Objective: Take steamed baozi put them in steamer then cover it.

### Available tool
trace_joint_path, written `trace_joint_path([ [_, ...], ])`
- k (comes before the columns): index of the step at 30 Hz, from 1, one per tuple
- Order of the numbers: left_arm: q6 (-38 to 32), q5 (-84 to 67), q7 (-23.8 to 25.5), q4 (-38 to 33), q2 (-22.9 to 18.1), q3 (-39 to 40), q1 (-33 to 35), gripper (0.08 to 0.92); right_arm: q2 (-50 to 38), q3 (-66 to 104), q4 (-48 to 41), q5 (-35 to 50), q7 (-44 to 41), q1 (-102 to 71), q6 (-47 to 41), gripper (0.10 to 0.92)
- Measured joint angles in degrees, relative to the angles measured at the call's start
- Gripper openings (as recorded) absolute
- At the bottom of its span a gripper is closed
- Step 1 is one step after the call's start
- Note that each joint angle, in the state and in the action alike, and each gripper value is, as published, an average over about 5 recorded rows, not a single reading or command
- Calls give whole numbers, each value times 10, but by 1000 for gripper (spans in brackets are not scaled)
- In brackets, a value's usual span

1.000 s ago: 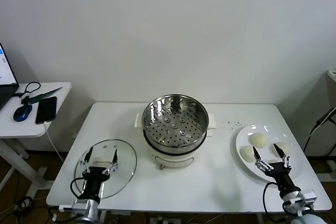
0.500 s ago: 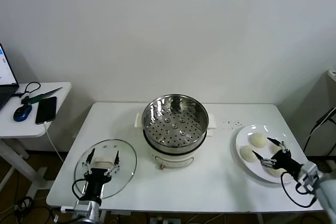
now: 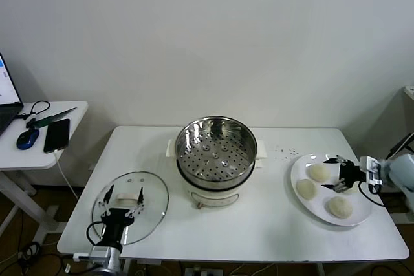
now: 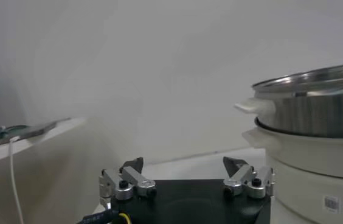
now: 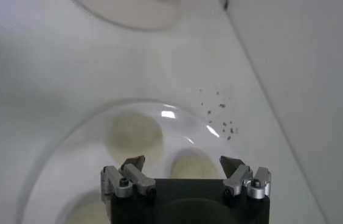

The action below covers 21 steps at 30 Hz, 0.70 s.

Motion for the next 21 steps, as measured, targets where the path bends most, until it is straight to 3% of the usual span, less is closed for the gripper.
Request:
trace_joint_path([
  [9, 5, -1, -2, 10, 1, -6, -6, 823, 40, -169, -106, -39, -29, 148, 23, 823],
  [21, 13, 0, -4, 17, 5, -7, -9, 823, 117, -244, -206, -75, -36, 203, 40, 823],
])
